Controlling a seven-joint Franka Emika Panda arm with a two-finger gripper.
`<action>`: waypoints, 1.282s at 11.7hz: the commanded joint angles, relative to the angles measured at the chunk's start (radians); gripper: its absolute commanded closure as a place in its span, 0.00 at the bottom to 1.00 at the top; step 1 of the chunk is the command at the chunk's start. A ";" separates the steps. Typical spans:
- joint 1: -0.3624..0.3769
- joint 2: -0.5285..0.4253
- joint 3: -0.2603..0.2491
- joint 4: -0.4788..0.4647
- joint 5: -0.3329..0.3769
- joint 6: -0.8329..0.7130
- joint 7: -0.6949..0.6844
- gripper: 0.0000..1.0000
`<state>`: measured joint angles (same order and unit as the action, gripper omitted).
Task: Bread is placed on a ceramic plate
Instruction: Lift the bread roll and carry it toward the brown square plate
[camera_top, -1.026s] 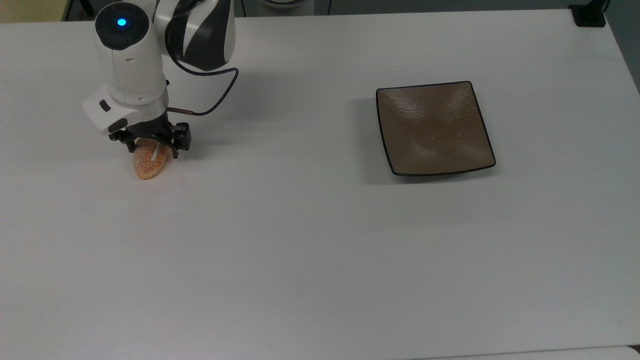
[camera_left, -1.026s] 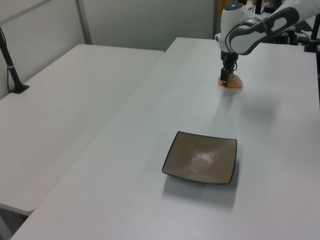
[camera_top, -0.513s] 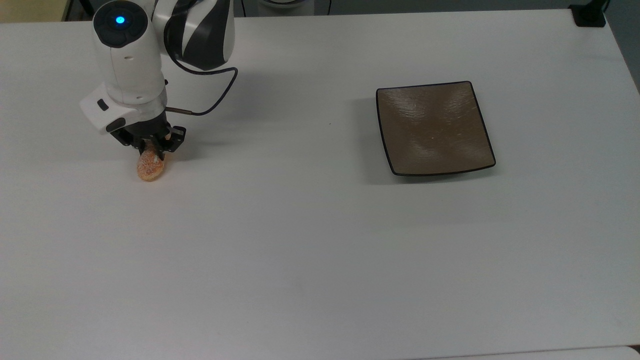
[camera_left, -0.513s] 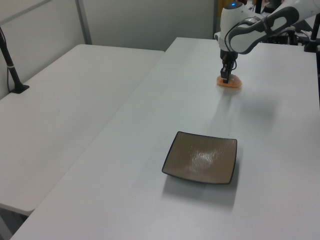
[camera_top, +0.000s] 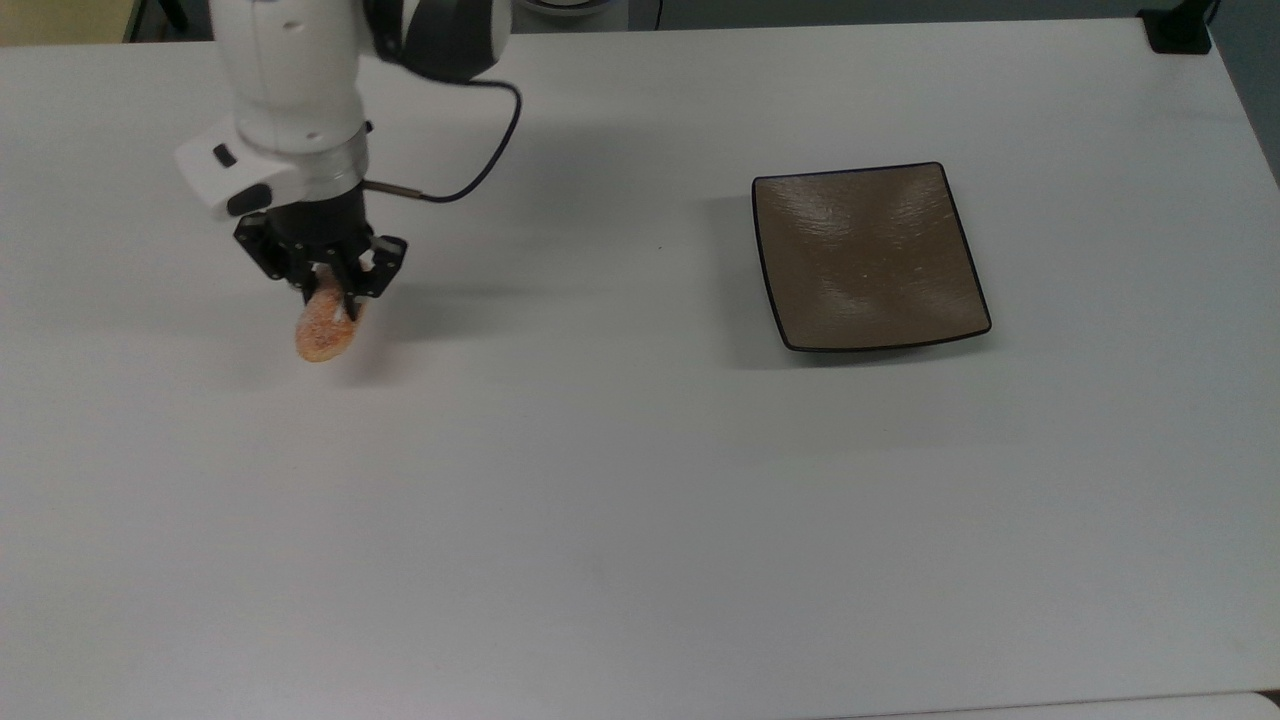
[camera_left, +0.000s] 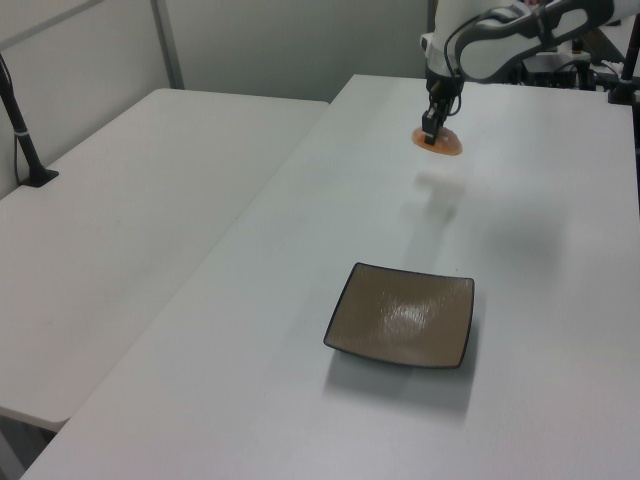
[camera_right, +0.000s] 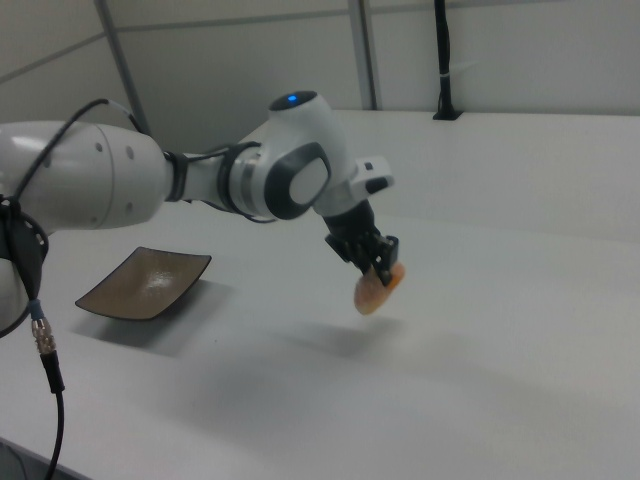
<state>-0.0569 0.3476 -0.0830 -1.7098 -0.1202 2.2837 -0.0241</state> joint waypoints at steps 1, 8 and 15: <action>0.006 -0.085 0.090 -0.031 0.005 -0.068 0.120 0.65; 0.136 -0.099 0.287 -0.030 -0.010 -0.130 0.416 0.65; 0.238 -0.049 0.422 -0.031 -0.018 -0.127 0.555 0.64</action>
<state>0.1363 0.2826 0.3332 -1.7414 -0.1225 2.1681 0.4962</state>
